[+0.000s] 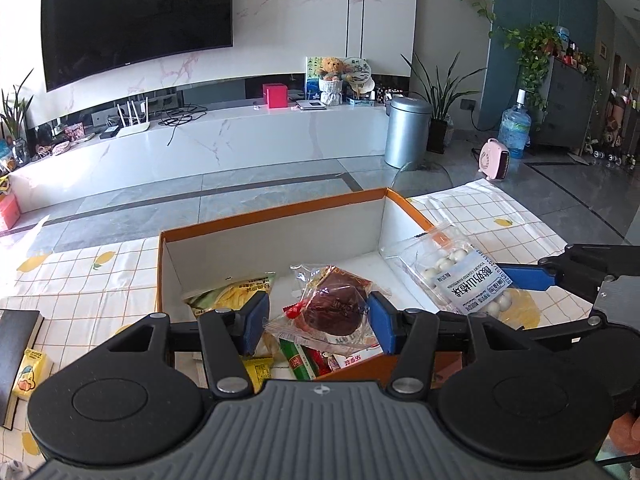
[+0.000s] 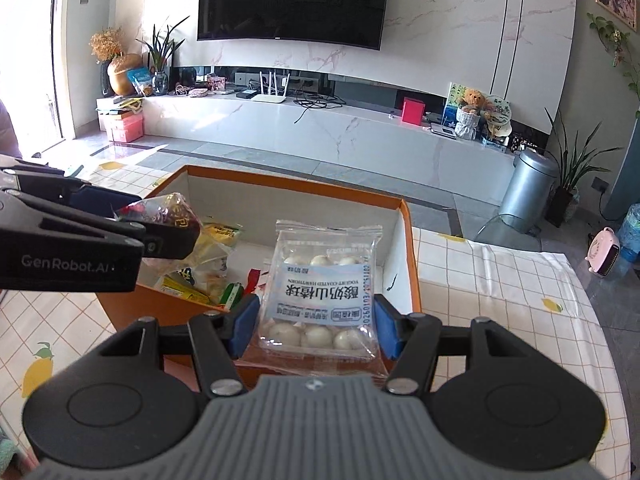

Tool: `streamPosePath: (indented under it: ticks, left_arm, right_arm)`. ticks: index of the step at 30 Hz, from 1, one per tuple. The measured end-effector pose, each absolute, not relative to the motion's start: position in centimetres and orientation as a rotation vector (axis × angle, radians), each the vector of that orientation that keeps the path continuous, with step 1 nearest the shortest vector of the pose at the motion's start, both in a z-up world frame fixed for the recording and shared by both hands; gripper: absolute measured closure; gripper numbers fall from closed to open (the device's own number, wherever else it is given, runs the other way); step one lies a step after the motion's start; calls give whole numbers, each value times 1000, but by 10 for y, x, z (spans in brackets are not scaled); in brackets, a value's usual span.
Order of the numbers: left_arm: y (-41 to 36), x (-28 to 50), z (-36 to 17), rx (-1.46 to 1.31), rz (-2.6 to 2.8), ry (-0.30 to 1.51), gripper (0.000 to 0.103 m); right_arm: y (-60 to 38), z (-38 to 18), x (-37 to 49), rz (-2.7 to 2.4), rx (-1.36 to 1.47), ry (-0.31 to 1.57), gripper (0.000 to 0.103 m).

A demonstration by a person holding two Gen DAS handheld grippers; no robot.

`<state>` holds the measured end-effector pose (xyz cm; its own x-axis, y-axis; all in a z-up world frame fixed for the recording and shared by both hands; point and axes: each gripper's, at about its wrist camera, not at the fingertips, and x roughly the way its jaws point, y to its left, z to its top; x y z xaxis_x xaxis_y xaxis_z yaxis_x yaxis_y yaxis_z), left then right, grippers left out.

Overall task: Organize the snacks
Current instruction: 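Lift both held packets and carry them over the orange box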

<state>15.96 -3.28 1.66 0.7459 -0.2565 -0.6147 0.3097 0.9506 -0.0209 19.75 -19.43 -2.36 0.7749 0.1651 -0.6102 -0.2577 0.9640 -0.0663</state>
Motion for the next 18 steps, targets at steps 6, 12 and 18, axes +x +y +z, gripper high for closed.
streamPosePath:
  ticks: [6,12,18]
  left_arm:
    - [-37,180,10,99,-320,694,42]
    - [-38,201,2,87,-338,753,42]
    - [-40,219,-7,96,-361,810,42]
  right_arm:
    - [-188,-28,231,228,-198,695,45]
    - [-182,-35,264,235,-267,763,45]
    - [-175,-47,293,242,-337,850,45]
